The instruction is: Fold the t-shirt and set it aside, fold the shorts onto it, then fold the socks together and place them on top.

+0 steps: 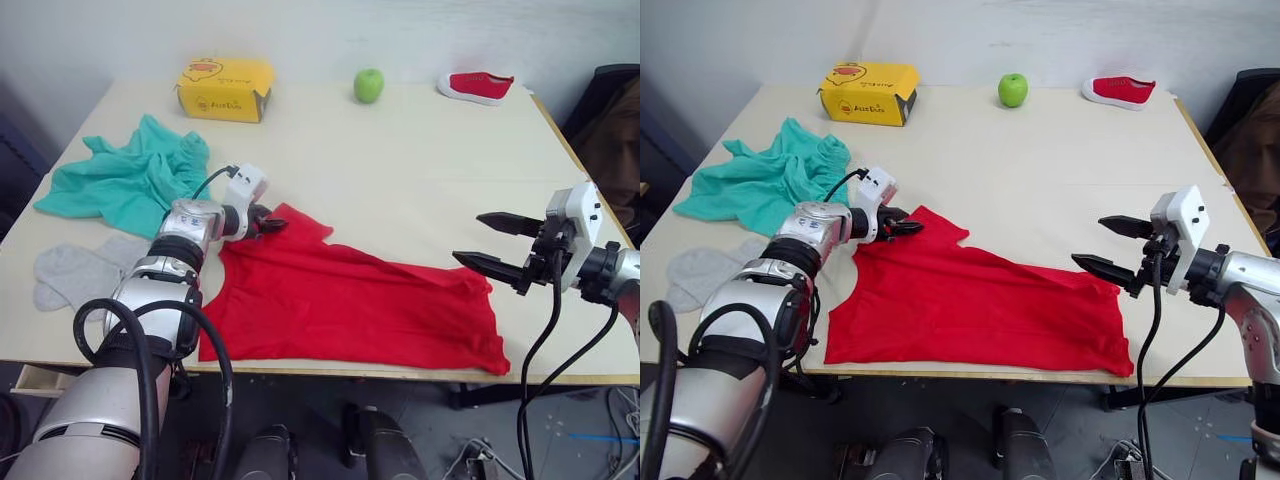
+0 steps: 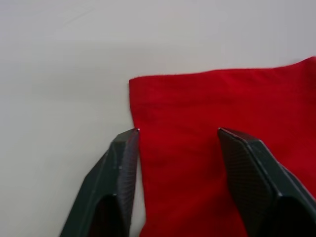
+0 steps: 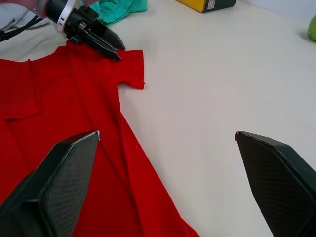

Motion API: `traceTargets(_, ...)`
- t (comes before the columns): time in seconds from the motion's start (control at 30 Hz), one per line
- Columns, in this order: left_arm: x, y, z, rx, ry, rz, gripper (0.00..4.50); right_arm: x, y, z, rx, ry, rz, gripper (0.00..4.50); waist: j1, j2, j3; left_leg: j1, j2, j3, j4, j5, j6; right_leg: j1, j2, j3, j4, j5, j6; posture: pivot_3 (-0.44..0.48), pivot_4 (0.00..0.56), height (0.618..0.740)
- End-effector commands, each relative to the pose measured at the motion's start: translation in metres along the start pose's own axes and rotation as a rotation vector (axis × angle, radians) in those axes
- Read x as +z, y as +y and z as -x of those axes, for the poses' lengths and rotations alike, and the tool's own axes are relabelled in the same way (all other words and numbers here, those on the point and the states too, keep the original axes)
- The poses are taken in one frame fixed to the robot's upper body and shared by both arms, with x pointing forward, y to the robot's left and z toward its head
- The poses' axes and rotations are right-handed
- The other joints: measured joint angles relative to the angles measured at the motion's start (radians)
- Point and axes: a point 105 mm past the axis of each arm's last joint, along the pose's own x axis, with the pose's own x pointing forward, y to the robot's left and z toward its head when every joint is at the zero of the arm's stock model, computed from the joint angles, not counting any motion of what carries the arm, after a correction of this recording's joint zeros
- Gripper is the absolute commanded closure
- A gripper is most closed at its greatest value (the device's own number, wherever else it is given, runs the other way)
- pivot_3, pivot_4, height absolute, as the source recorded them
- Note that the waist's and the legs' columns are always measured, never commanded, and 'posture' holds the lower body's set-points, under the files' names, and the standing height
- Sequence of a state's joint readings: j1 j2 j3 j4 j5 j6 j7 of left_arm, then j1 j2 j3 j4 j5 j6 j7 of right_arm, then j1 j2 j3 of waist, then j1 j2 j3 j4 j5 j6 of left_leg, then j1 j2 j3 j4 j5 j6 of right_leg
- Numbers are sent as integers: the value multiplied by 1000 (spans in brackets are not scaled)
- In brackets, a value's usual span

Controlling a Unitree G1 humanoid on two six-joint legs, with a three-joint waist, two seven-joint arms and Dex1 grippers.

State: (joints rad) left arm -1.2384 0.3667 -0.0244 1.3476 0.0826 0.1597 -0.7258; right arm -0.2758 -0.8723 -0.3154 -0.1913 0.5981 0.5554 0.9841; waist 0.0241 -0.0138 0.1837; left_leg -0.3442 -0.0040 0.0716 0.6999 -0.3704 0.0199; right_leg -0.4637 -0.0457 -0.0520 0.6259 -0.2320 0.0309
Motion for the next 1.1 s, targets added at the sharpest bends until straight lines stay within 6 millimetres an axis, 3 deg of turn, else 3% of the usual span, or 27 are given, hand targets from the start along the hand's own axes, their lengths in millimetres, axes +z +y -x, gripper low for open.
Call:
traceTargets(0.03,1,0,0,6,16,-38,3223,12,5,2,-7,-40,21,0,0,0,0,0,0,0,0,0,0,0,0,0,0,0,0,0,150,740)
traceTargets(0.17,-4,-2,-2,-2,33,-44,4489,13,5,2,-17,-41,18,0,0,0,0,0,0,0,0,0,0,0,0,0,0,0,0,0,150,740)
traceTargets(0.33,-4,-3,-2,-9,18,-38,4489,10,4,1,-23,-35,17,0,0,0,0,0,0,0,0,0,0,1,0,0,0,0,0,0,150,740)
traceTargets(0.5,9,6,4,31,-45,-11,4489,9,6,-1,-14,-28,20,0,0,0,0,0,0,0,0,0,1,1,0,0,0,0,0,0,150,740)
traceTargets(0.6,18,13,9,61,-78,13,3856,10,6,-2,-15,-34,17,0,0,0,0,0,0,0,0,0,1,0,0,0,0,0,0,0,150,740)
traceTargets(0.8,21,14,6,95,-83,10,1956,4,9,-3,-12,-30,11,0,0,0,0,0,0,0,0,0,1,0,0,0,0,0,0,0,150,740)
traceTargets(1.1,0,1,-5,57,37,-3,1956,2,10,-2,-21,-27,7,0,0,0,0,0,0,0,0,0,1,1,0,0,0,0,0,0,150,740)
